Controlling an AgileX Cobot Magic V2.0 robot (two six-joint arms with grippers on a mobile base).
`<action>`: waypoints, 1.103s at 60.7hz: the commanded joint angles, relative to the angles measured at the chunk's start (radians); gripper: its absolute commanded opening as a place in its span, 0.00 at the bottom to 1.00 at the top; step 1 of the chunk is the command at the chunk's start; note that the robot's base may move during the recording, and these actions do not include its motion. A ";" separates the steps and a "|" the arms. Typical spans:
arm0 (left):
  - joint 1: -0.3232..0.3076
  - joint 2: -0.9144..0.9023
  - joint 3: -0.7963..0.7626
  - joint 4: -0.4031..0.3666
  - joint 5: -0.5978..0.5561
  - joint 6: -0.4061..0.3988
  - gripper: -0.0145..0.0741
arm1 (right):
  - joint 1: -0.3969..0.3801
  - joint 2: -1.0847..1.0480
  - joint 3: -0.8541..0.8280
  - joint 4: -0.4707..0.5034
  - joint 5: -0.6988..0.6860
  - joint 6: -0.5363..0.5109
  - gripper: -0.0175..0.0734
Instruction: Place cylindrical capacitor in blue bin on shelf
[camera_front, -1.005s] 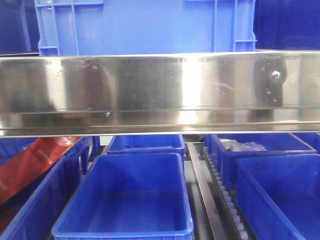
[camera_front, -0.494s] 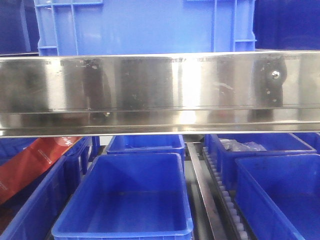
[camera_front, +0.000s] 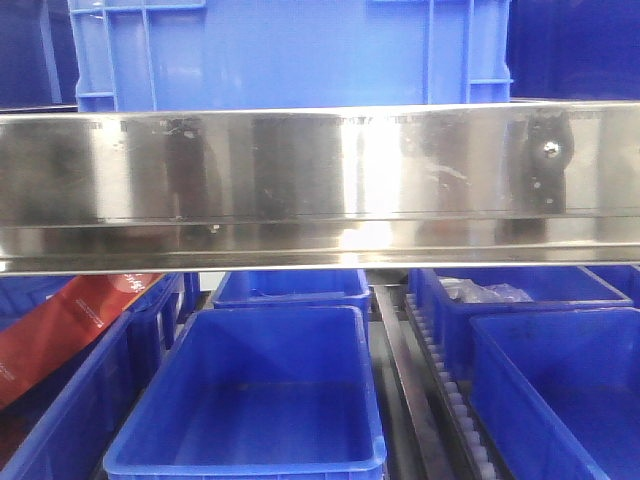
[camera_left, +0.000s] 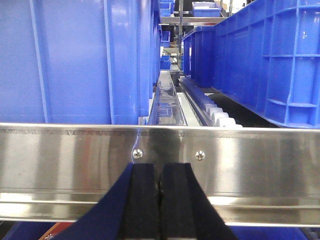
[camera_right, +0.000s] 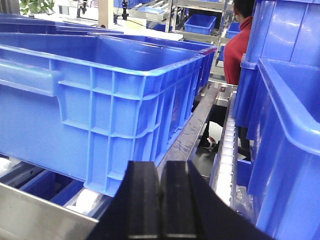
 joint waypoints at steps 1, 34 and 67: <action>0.005 -0.007 -0.001 -0.006 -0.026 0.000 0.04 | -0.006 -0.006 0.003 0.018 -0.035 -0.004 0.01; 0.005 -0.007 -0.001 -0.006 -0.026 0.000 0.04 | -0.384 -0.414 0.373 0.069 -0.065 -0.004 0.01; 0.005 -0.007 -0.001 -0.006 -0.028 0.000 0.04 | -0.380 -0.530 0.550 0.065 -0.152 -0.004 0.01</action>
